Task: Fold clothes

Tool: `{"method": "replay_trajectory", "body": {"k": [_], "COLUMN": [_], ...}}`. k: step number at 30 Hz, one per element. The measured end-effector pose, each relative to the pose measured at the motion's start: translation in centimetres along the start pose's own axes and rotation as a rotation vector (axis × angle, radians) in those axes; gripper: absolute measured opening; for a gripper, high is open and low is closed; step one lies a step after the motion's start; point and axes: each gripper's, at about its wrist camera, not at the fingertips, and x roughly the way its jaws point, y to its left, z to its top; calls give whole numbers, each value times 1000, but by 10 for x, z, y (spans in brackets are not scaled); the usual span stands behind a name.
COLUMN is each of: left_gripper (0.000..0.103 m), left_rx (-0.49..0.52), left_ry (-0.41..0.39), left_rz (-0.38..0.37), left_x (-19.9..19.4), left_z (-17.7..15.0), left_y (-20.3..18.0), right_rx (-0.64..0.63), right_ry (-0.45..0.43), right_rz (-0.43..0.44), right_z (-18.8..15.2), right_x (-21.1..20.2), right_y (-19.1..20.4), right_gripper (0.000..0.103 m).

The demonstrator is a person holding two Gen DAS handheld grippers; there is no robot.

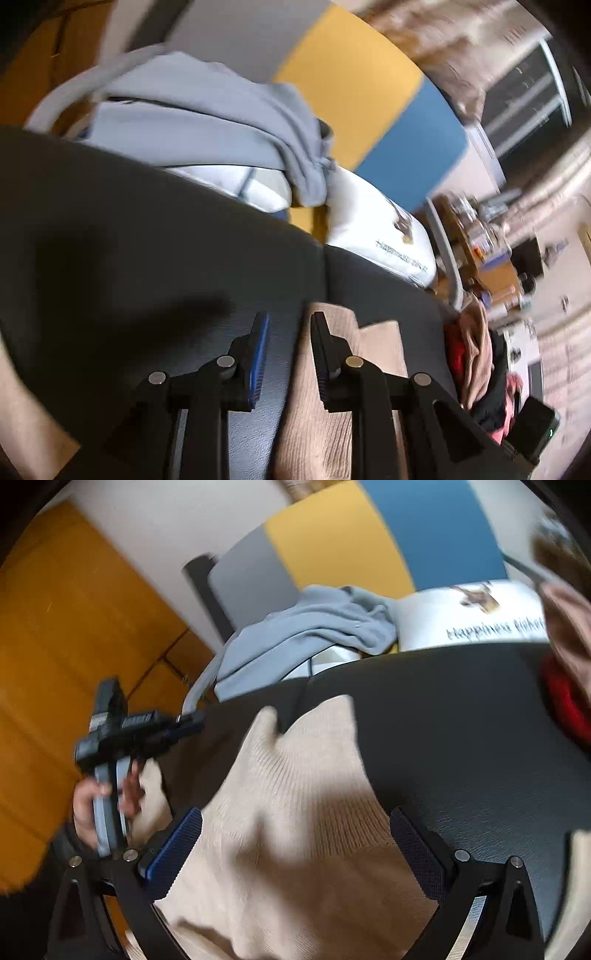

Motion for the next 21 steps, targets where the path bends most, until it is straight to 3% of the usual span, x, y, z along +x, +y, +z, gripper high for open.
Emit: {"method": "replay_trajectory", "body": {"k": [1, 4, 8, 10, 14, 15, 17, 21], "left_gripper": [21, 22, 22, 23, 25, 24, 21, 9], "left_rx": [-24, -21, 162, 266, 446, 480, 514, 455], "left_ry": [-12, -6, 64, 145, 246, 229, 195, 141], "left_rz": [1, -95, -218, -210, -88, -49, -20, 71], "left_x": [-6, -23, -49, -41, -9, -2, 7, 16], "left_z": [-4, -32, -80, -105, -146, -150, -154, -131], "left_y": [5, 4, -12, -26, -38, -38, -38, -36], "right_rx": [-38, -128, -165, -145, -92, -62, 34, 78], "right_ry": [18, 111, 274, 320, 196, 164, 89, 62], "right_rz": [25, 89, 82, 10, -244, -276, -240, -162], "right_z": [0, 3, 6, 7, 12, 9, 6, 13], "right_x": [1, 19, 70, 89, 78, 72, 57, 54], "right_y": [4, 21, 20, 7, -27, -36, -56, -69], "right_gripper": [103, 103, 103, 103, 103, 103, 103, 103]}}
